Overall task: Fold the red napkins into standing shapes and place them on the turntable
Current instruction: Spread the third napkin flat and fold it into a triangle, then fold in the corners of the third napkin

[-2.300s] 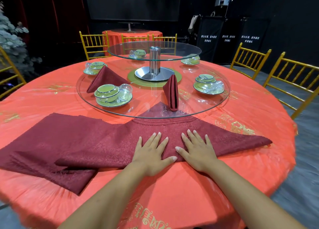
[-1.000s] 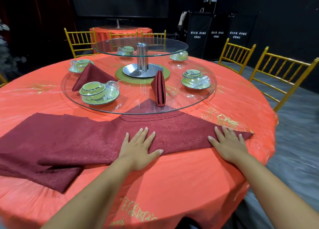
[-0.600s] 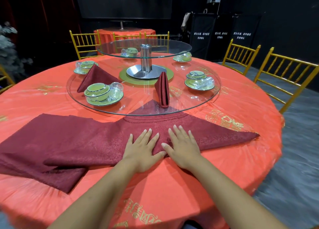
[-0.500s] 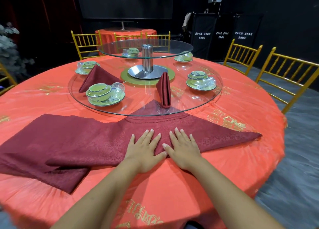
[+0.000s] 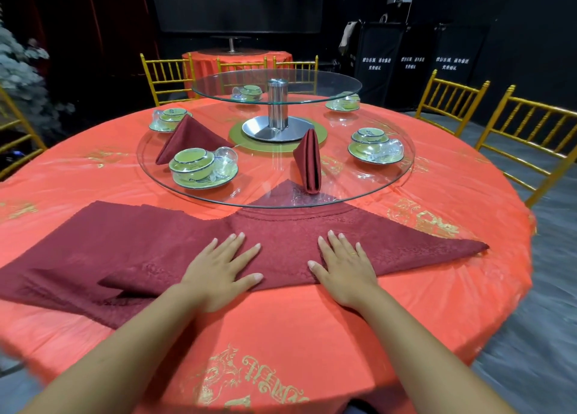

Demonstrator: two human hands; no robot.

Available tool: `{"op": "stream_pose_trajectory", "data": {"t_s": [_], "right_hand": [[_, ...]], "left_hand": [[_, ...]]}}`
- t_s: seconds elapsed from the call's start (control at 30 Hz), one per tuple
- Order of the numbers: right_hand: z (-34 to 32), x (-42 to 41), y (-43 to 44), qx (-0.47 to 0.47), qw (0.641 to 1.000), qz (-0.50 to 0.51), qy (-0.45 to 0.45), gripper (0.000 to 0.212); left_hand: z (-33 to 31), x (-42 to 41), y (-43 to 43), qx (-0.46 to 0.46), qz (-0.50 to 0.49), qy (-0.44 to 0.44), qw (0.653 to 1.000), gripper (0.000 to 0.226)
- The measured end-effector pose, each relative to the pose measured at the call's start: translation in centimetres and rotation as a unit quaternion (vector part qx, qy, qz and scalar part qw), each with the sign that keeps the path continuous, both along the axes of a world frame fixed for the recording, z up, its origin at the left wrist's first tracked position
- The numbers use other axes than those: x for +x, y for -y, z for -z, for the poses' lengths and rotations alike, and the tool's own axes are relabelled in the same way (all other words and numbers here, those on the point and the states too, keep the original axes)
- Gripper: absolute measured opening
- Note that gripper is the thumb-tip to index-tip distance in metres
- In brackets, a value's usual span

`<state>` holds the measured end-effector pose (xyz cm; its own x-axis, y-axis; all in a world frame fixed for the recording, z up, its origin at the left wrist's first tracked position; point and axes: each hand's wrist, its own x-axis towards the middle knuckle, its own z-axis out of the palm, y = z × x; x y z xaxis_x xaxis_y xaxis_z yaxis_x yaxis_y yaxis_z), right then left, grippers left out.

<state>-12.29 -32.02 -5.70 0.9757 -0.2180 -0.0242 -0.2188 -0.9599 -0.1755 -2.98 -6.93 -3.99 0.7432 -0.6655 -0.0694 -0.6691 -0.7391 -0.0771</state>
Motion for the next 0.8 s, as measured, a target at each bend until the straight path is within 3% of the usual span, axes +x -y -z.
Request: {"op": "stream_pose_trajectory", "data": {"t_s": [0.1,0.23,0.5,0.63,0.67,0.77,0.8], "right_hand": [[0.0,-0.1,0.0,0.001,1.0,0.0,0.001,0.069],[-0.1,-0.1,-0.1,-0.003,1.0,0.001,0.002,0.069],[-0.2,-0.3,-0.1,-0.008,1.0,0.001,0.0,0.069],[-0.8,-0.7,-0.5,0.003,0.998,-0.006,0.061,0.07],[-1.0,-1.0,-0.7,-0.005,0.996,-0.022,0.084,0.069],[-1.6,-1.8,-2.2,-0.013,0.985,-0.106,0.135,0.067],[-1.7,-2.1,-2.8,-0.006,0.981,-0.13,0.142,0.066]], "left_hand": [[-0.1,1.0,-3.7,0.019,-0.012,0.02,1.0,0.096],[0.1,1.9,-7.0,-0.032,-0.044,-0.038,0.998,0.087],[-0.7,1.6,-6.9,-0.007,-0.069,-0.048,0.996,0.083],[-1.4,-0.4,-6.8,-0.047,0.01,0.002,0.999,0.099],[-1.8,-0.9,-6.8,-0.063,0.036,0.01,0.997,0.094],[-3.0,-2.0,-6.8,-0.143,0.115,0.087,0.979,0.046],[-3.5,-2.0,-6.8,-0.156,0.133,0.119,0.972,0.04]]}}
